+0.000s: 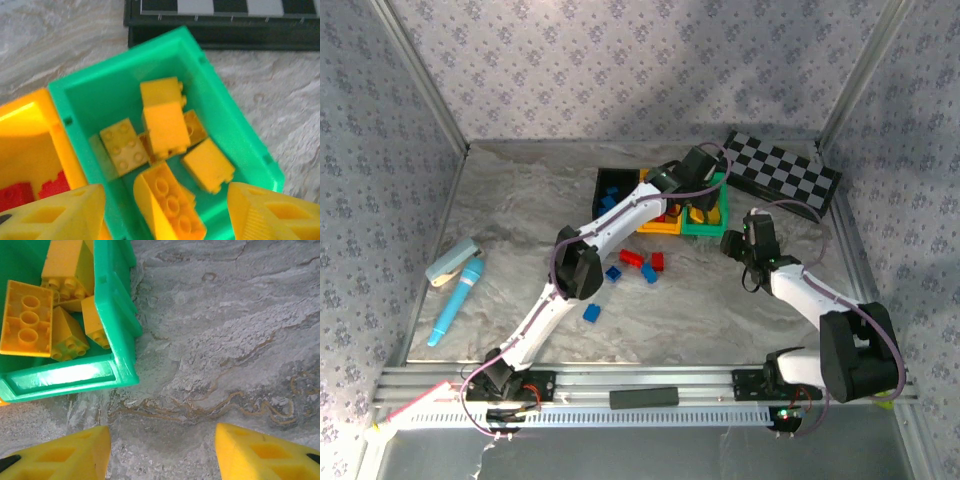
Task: Sort the legos into containers by color
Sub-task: Place the lego in the container, then pick up the lego from the center of the table.
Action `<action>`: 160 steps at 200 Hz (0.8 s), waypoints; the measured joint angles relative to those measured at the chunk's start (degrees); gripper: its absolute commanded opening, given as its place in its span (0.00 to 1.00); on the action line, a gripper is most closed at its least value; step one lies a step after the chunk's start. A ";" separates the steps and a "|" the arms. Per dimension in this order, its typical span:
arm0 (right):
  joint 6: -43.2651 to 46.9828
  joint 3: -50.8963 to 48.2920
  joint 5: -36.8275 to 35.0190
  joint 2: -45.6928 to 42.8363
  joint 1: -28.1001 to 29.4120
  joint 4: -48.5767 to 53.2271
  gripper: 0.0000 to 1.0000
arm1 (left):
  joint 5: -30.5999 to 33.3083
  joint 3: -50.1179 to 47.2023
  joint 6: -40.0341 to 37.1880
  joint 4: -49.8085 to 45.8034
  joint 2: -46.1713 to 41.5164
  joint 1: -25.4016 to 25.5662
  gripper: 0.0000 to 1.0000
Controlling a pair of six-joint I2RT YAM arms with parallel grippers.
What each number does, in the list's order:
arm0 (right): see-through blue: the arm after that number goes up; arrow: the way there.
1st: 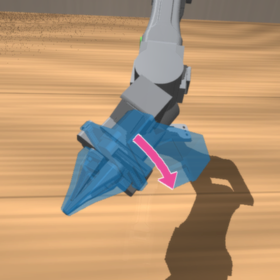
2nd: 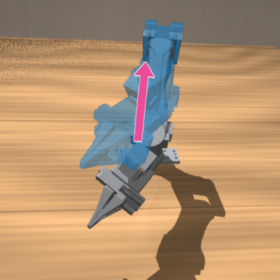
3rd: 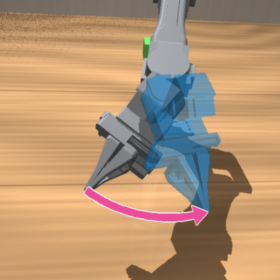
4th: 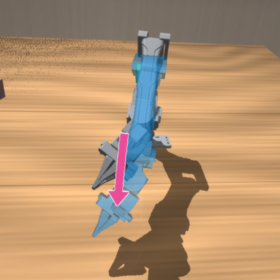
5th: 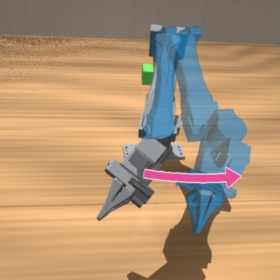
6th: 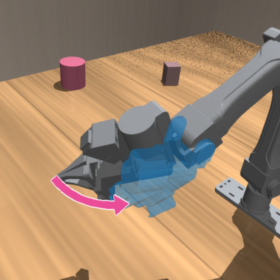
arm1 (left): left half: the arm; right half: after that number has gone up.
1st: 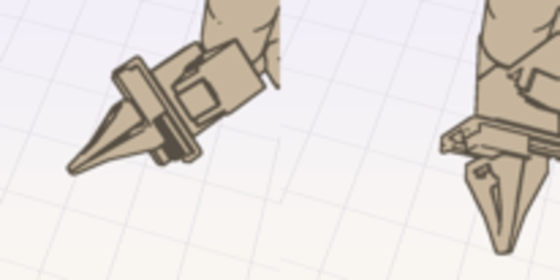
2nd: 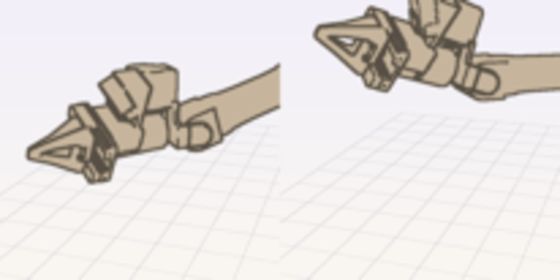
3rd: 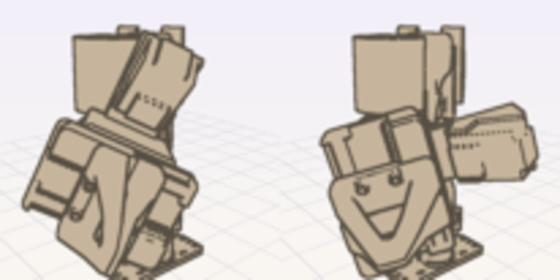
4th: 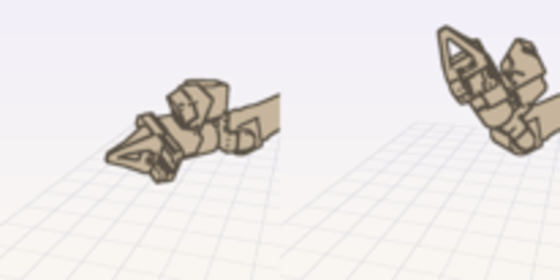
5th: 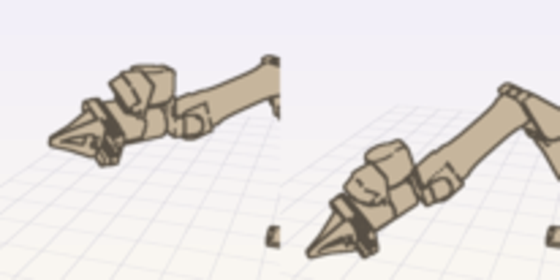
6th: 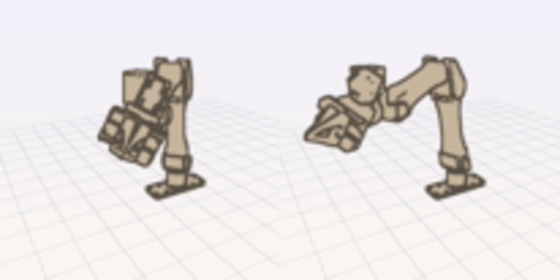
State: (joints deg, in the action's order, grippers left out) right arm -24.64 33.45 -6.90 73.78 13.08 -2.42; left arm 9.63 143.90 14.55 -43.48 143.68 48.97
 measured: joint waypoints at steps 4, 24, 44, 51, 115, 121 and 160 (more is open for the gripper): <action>0.00 0.04 0.26 0.31 0.00 0.02 0.59 | 0.57 -2.08 -0.15 0.15 -1.16 0.28 0.65; 0.00 0.61 0.85 1.53 0.00 -0.02 0.59 | 3.21 -14.69 -1.27 2.80 -9.07 2.05 0.65; -0.02 1.11 1.75 2.21 0.00 0.00 0.58 | 5.01 -31.06 -1.40 8.09 -20.22 3.61 0.65; -0.02 1.29 1.88 2.34 0.00 0.02 0.59 | 5.38 -37.27 -0.90 10.27 -24.57 3.98 0.65; -1.11 1.46 4.87 3.48 -0.07 -0.07 0.59 | 2.93 -78.44 8.22 22.86 -49.20 3.15 0.64; -1.27 1.46 5.16 3.65 0.09 -0.07 0.59 | 2.19 -79.95 8.90 23.10 -49.53 3.17 0.64; -1.53 1.64 6.10 4.17 1.09 -0.17 0.59 | -2.01 -83.95 12.15 23.85 -50.58 3.21 0.65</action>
State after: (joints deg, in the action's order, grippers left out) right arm -26.17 35.09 -0.80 77.95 14.17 -2.59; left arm 7.62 59.94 26.70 -19.64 93.10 52.18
